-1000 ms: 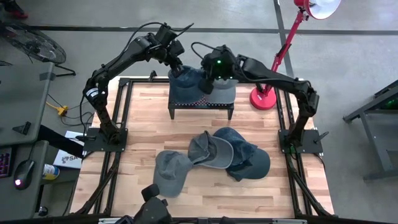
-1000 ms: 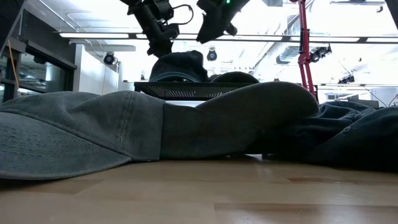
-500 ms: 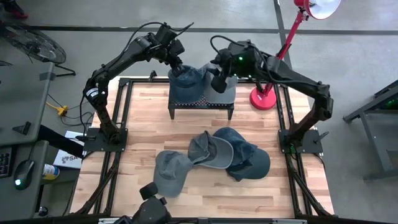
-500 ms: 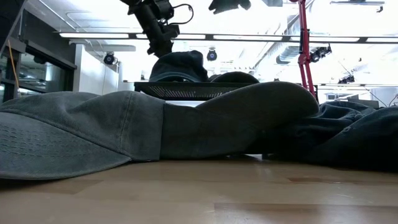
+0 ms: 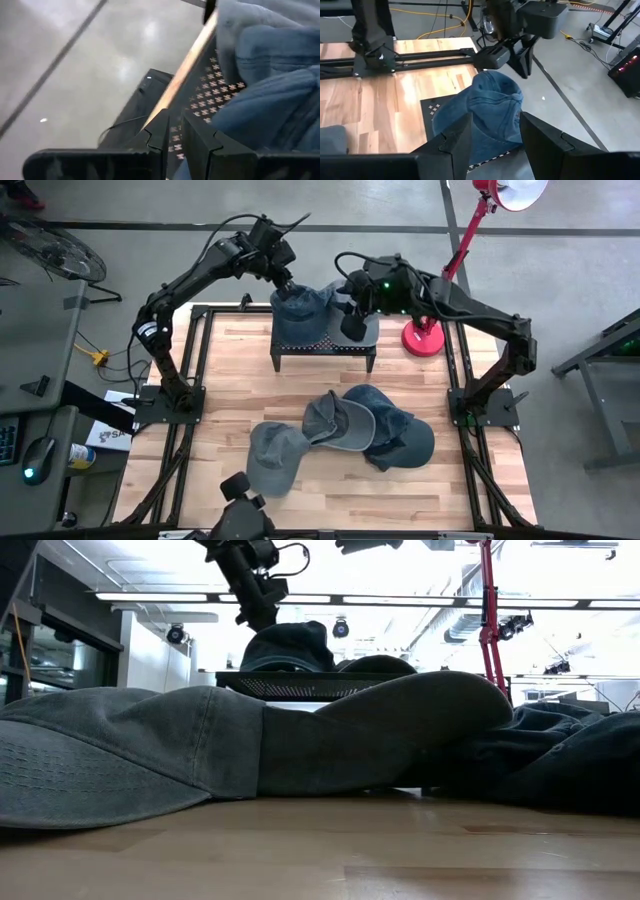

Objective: Pick & Place hat
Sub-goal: Stack the top gray cap on the gray cap on the shelf

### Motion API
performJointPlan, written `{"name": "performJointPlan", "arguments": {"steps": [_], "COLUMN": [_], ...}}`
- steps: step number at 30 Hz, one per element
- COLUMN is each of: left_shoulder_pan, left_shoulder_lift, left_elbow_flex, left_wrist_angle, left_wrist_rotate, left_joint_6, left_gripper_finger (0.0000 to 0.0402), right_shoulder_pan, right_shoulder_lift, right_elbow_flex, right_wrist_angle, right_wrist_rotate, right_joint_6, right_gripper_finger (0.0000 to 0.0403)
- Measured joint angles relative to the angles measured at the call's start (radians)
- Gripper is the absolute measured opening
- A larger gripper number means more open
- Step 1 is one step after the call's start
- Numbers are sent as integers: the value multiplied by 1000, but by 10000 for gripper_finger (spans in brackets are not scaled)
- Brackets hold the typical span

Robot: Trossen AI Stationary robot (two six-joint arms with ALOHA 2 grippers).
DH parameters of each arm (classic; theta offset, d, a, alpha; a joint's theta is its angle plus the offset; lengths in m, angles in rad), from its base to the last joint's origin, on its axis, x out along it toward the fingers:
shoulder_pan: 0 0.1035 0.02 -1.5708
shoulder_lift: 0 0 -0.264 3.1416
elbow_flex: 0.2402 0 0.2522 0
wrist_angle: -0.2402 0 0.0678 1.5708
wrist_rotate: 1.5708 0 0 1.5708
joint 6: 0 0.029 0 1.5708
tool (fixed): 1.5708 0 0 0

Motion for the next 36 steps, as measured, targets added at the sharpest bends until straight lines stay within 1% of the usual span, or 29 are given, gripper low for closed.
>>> {"name": "performJointPlan", "arguments": {"steps": [6,16,21,27,32,36], "left_shoulder_pan": [-5,-5,-5,-21,-80,-155], "left_shoulder_lift": [-39,-104,-135,-189,-210,-210], "left_elbow_flex": [30,47,47,47,47,40], "left_wrist_angle": [4,-1,-6,-17,-41,-80], "left_wrist_rotate": [-60,-62,-53,23,25,14], "left_joint_6": [0,-19,-44,-103,-136,-157], "left_gripper_finger": [46,46,46,46,46,46], "right_shoulder_pan": [17,33,46,95,137,182], "right_shoulder_lift": [0,-18,-55,-145,-184,-185], "right_elbow_flex": [0,0,0,0,0,0], "right_wrist_angle": [-66,-156,-184,-362,-518,-607], "right_wrist_rotate": [2,-7,-25,-27,-101,-89], "right_joint_6": [-19,-26,-34,-14,49,91], "right_gripper_finger": [156,156,156,156,156,156]}}
